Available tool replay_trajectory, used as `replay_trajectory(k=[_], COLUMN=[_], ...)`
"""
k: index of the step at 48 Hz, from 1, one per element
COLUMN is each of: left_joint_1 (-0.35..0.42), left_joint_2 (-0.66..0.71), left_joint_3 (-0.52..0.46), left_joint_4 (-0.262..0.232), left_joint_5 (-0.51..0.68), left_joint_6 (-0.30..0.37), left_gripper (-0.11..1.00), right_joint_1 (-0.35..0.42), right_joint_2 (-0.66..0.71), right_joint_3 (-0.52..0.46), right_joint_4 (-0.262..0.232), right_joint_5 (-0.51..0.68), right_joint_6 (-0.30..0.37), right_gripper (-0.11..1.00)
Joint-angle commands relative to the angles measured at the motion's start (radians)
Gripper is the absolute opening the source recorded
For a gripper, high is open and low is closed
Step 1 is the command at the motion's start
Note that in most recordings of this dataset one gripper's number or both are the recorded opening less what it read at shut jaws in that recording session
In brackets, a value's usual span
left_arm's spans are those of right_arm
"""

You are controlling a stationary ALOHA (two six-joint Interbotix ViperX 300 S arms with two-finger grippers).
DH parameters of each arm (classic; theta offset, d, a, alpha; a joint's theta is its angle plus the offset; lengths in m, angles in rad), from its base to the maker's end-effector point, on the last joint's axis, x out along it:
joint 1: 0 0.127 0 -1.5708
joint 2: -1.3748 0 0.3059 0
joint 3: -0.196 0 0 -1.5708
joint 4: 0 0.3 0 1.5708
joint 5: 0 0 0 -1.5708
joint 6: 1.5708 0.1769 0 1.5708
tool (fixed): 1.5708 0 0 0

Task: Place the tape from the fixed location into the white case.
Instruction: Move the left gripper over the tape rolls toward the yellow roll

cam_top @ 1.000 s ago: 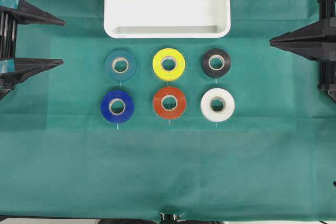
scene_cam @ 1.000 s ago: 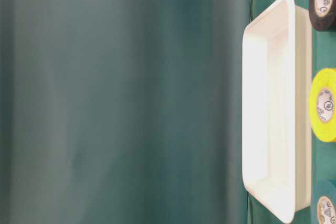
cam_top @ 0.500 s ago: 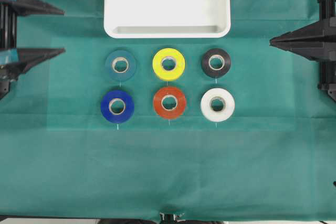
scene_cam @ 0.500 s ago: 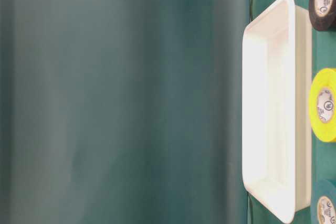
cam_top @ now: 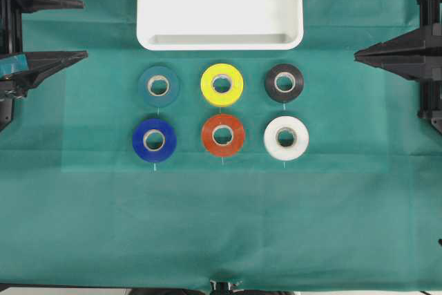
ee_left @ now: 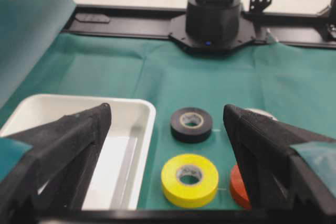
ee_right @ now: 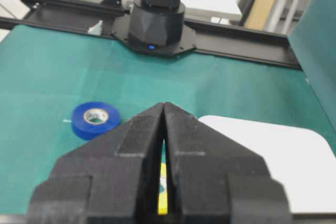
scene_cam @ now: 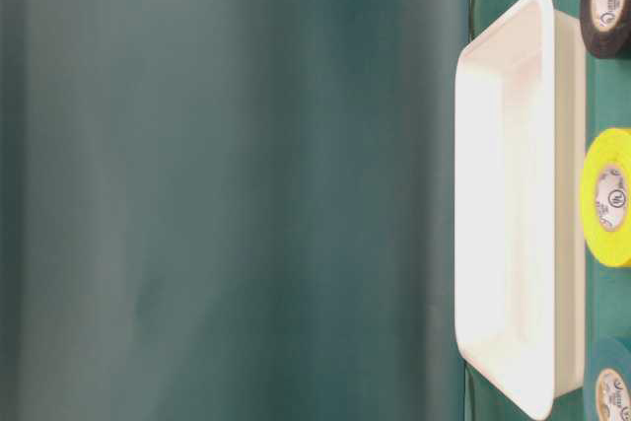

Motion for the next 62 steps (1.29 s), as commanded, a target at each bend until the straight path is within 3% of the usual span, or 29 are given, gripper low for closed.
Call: replay_trajectory(k=[1, 16, 40, 52, 62], left_joint_1=[0.002, 0.002, -0.008, -0.015, -0.020], left_joint_2=[0.012, 0.204, 0.649, 0.736, 0.750], left_joint_3=[-0.028, -0.106, -0.485, -0.595, -0.614], left_joint_4=[-0.003, -0.002, -0.002, -0.003, -0.002], left_joint_5=[-0.020, -0.127, -0.138, -0.112, -0.077], left_joint_6=[0.000, 0.000, 0.005, 0.005, 0.003], left_gripper=[1.00, 1.00, 1.00, 1.00, 1.00], right_joint_1=[-0.002, 0.000, -0.002, -0.002, 0.000], right_joint_2=[0.006, 0.006, 0.006, 0.006, 0.006], right_joint_3=[-0.026, -0.028, -0.026, -0.026, -0.026], right_joint_4=[0.000, 0.000, 0.000, -0.002, -0.002], right_joint_5=[-0.002, -0.002, 0.011, 0.014, 0.020], right_joint_6=[0.002, 0.000, 0.002, 0.002, 0.000], right_gripper=[0.00, 0.00, 0.00, 0.00, 0.00])
